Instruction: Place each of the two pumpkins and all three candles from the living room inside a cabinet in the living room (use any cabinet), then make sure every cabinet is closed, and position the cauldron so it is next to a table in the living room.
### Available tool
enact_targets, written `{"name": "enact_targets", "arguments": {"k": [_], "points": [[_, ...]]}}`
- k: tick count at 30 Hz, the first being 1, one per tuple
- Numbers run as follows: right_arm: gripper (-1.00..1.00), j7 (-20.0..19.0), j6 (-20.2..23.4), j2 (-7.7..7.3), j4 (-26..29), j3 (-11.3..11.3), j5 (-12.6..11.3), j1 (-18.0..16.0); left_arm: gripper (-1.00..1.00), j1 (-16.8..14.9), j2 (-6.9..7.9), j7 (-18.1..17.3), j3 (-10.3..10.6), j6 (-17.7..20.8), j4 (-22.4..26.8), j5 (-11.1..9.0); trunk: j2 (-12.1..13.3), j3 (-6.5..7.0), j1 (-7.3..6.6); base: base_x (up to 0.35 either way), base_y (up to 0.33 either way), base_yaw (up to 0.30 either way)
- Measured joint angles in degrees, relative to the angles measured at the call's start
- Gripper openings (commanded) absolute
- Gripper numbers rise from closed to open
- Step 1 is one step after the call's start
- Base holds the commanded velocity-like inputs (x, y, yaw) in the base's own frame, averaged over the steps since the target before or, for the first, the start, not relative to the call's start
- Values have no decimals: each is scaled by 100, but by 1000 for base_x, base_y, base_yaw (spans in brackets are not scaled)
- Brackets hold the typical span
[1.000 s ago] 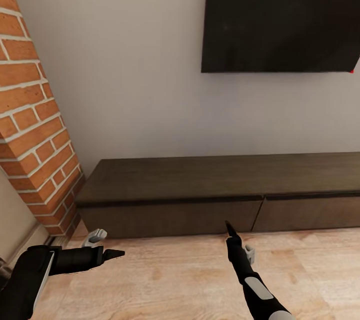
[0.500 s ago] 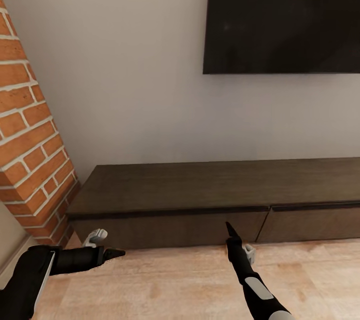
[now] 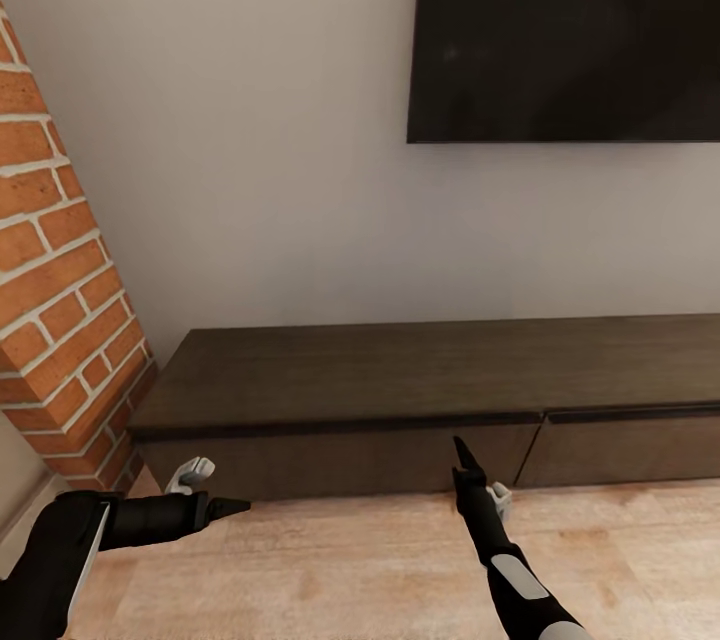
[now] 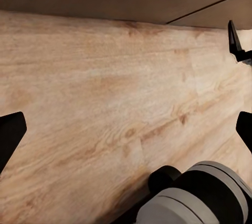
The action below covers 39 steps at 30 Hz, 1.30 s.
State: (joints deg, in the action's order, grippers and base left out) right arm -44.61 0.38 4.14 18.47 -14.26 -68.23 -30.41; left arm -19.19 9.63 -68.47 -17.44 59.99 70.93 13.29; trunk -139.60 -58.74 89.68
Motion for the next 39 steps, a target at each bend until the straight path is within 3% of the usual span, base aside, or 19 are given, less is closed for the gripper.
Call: {"name": "enact_targets", "arguments": {"k": [9,18,31,39], "points": [[100,-203,5,-10,-2,1,8,0,100,-2,-5,0,3,0,0,0,-361,-162,198,0,0,0],[100,-206,6,-10,-2,2,12,0,100,-3,-5,0,3,0,0,0,-375,-361,222,0,0,0],[100,-206,6,-2,-2,11,12,0,100,1,0,-33,2,1,40,-7,-376,-361,222,56,0,0],[100,-210,6,-1,-2,11,12,0,100,1,12,-484,8,1,44,24,-376,-361,222,96,0,0]]}}
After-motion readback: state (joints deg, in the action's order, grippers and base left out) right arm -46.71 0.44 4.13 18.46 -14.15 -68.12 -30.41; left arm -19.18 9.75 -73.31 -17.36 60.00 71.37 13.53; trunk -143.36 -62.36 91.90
